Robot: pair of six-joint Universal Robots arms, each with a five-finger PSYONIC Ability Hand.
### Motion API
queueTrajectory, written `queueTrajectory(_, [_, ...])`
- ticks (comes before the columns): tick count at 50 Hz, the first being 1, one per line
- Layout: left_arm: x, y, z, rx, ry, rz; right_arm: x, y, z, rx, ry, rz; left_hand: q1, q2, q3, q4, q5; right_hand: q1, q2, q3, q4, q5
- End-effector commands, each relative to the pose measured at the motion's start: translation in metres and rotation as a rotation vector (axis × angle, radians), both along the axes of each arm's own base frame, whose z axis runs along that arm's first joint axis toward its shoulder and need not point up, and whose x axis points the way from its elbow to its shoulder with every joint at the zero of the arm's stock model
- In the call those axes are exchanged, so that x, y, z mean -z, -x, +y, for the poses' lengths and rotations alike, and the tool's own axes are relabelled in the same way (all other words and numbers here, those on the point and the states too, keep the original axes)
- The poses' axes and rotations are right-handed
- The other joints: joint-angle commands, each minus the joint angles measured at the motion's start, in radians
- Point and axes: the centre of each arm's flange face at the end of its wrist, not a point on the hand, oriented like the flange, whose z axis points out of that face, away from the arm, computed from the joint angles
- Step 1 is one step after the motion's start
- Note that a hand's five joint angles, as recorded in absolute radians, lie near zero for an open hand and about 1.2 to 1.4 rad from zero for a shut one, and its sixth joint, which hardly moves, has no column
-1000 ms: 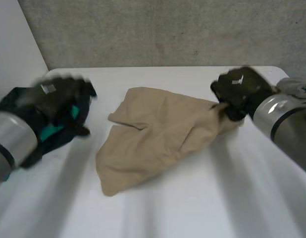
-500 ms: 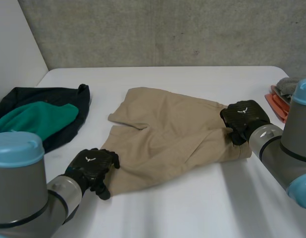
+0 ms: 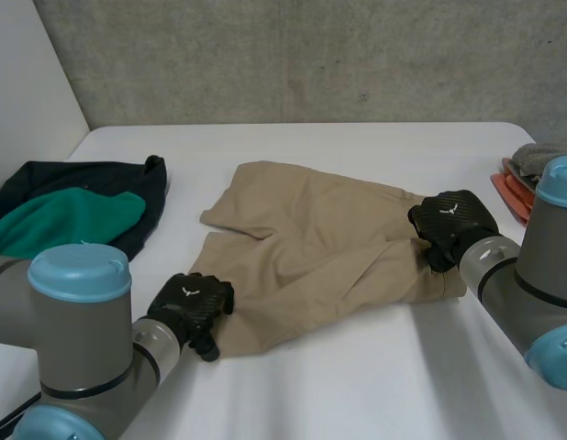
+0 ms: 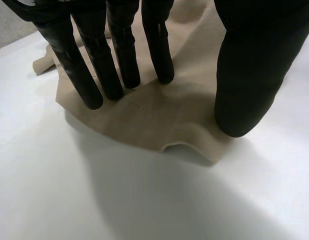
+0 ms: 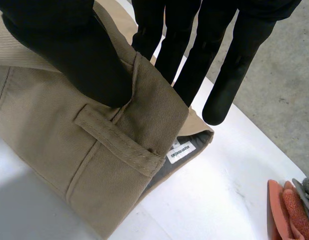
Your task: Fold the laundry.
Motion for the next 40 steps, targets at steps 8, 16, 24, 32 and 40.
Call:
queueTrajectory(8, [0.000,0.005,-0.004,0.034,0.049,-0.033,-0.004,0.002,-0.001,0.007,0.013,-0.007,0.815,0.818,0.818,0.810,0.808,0.298,0.224,0.212,0.200,0.213])
queueTrajectory(16, [-0.038,-0.004,0.016,0.056,0.065,-0.001,-0.022,0.008,0.020,-0.021,-0.004,0.047,0.815,0.818,0.818,0.810,0.808,0.298,0.224,0.212,0.200,0.213])
queueTrajectory(24, [-0.073,-0.029,0.065,0.202,-0.030,-0.147,-0.018,0.036,0.073,-0.209,-0.140,0.427,0.815,0.818,0.818,0.810,0.808,0.298,0.224,0.212,0.200,0.213])
queueTrajectory(32, [-0.094,-0.038,0.093,0.315,-0.098,-0.242,-0.007,0.041,0.101,-0.381,-0.205,0.560,0.815,0.818,0.818,0.810,0.808,0.298,0.224,0.212,0.200,0.213])
queueTrajectory(40, [-0.083,-0.012,0.045,0.259,0.024,-0.230,0.000,0.034,0.069,-0.301,-0.235,0.468,0.815,0.818,0.818,0.810,0.808,0.298,0.224,0.212,0.200,0.213])
